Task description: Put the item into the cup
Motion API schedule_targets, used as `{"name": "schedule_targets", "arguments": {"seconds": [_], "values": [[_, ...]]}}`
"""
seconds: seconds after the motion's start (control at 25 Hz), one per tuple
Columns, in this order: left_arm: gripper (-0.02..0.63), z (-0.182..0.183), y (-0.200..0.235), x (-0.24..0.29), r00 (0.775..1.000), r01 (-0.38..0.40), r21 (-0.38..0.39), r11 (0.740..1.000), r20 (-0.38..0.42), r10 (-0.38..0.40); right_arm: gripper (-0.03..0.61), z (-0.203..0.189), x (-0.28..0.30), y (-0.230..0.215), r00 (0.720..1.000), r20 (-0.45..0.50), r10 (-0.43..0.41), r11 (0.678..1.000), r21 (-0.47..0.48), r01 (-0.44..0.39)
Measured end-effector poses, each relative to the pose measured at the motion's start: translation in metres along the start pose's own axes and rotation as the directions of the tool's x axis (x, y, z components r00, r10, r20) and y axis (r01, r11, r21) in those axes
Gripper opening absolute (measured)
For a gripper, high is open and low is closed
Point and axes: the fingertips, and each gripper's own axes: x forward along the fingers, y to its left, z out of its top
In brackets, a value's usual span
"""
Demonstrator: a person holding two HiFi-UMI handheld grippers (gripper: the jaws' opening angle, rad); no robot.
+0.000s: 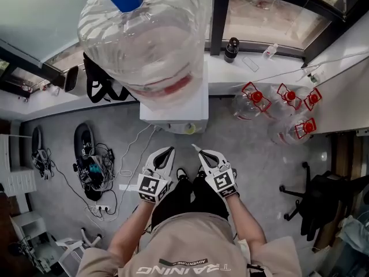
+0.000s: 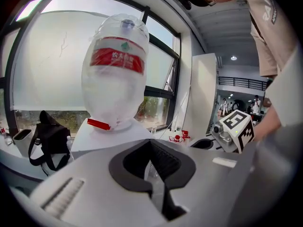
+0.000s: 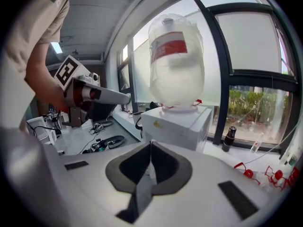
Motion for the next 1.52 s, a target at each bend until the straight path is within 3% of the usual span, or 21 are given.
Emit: {"name": "schedule_targets", "arguments": {"seconds": [0.24, 0.44, 0.64, 0.8, 1.32, 1.52], "values": [[0.008, -0.051, 0.012, 0.021, 0.997, 0.029, -0.026, 0.999, -0.068, -0.030, 0.012, -0.044, 0.045, -0.018, 0.999, -0.030, -0.029, 0.998, 0.046, 0.030], [0.008, -0.105, 0.017, 0.045, 0.988, 0.058, -0.059, 0.997, -0.137, -0.066, 0.012, -0.080, 0.086, -0.032, 0.996, -0.074, -0.044, 0.999, 0.004, 0.044], [0.008, -0.143, 0.008, 0.065, 0.974, 0.096, -0.115, 0.989, -0.193, -0.117, 0.012, -0.123, 0.116, -0.047, 0.993, -0.100, -0.059, 0.996, 0.058, 0.065], [0.008, -0.164, 0.007, 0.072, 0.961, 0.118, -0.116, 0.986, -0.236, -0.143, 0.012, -0.143, 0.139, -0.060, 0.991, -0.107, -0.075, 0.990, 0.113, 0.087], [0.008, -0.205, -0.022, 0.090, 0.905, 0.260, -0.106, 0.960, -0.319, -0.281, 0.012, -0.175, 0.213, -0.072, 0.989, -0.128, -0.073, 0.988, 0.126, 0.089], [0.008, -0.207, -0.016, 0.089, 0.902, 0.270, -0.109, 0.957, -0.320, -0.291, 0.012, -0.180, 0.230, -0.077, 0.986, -0.150, -0.076, 0.988, 0.120, 0.095]]}}
